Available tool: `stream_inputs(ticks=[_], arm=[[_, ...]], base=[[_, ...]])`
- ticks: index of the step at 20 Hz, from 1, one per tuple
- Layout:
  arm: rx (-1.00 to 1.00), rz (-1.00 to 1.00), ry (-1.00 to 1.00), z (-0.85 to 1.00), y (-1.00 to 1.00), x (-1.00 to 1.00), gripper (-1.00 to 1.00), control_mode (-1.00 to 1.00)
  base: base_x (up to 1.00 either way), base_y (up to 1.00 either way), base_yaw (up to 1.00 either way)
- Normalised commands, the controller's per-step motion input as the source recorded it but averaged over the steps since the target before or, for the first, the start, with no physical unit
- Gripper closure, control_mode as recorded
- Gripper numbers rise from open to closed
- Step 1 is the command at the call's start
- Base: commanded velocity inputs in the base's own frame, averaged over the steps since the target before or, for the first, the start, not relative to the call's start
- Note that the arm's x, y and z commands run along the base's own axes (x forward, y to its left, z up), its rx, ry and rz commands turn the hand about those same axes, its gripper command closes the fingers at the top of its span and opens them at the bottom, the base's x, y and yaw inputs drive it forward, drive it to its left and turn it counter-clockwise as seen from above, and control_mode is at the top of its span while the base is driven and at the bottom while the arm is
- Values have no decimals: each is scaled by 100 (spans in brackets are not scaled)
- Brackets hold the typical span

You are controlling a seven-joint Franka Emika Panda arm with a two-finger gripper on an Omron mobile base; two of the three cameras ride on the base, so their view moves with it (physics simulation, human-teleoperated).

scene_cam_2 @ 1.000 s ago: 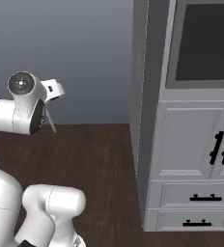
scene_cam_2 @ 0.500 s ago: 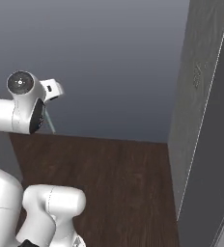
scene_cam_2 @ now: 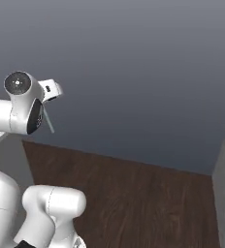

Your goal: Take a straw from the drawer in front and place it inside the glass cup on the dining counter.

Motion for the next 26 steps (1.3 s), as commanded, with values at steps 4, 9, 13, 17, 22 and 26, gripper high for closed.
stream_inputs(ticks=[4, 9, 13, 17, 22, 26], arm=[[0, 0, 0, 0, 0, 0, 100, 100], [0, 0, 0, 0, 0, 0, 100, 100], [0, 0, 0, 0, 0, 0, 100, 100], [0, 0, 0, 0, 0, 0, 100, 100], [0, 0, 0, 0, 0, 0, 100, 100], [0, 0, 0, 0, 0, 0, 100, 100]], base=[[100, -4, 48], [100, -18, 62], [98, -30, 72], [85, -50, 71], [67, -66, 67], [59, -75, 63]])
